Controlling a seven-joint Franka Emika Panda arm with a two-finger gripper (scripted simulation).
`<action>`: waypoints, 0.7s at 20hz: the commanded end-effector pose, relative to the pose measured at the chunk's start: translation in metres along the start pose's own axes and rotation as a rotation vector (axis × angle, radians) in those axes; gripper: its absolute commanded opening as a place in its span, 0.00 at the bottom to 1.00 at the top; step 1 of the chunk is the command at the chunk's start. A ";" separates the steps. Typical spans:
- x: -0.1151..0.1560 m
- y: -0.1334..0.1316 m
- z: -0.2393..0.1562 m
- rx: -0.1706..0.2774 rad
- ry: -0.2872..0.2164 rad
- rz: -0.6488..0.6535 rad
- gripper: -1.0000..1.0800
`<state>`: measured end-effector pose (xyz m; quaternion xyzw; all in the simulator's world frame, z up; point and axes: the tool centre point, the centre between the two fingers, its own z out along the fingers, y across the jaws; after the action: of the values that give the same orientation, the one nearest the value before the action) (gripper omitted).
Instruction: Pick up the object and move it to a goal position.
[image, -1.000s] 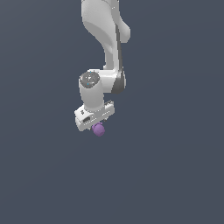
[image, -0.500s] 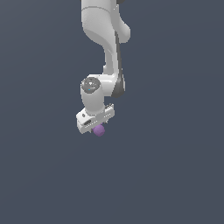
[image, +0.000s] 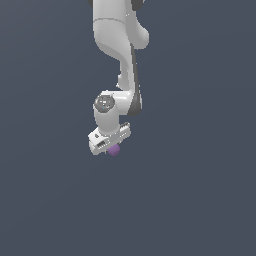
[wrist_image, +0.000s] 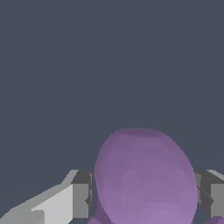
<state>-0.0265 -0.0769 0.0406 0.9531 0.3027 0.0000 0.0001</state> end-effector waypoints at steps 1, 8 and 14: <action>0.000 0.000 0.001 0.000 0.000 0.000 0.00; 0.000 0.000 0.001 0.000 0.000 0.000 0.00; 0.001 -0.003 -0.006 -0.001 0.000 0.000 0.00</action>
<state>-0.0272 -0.0756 0.0436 0.9531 0.3025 -0.0001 0.0002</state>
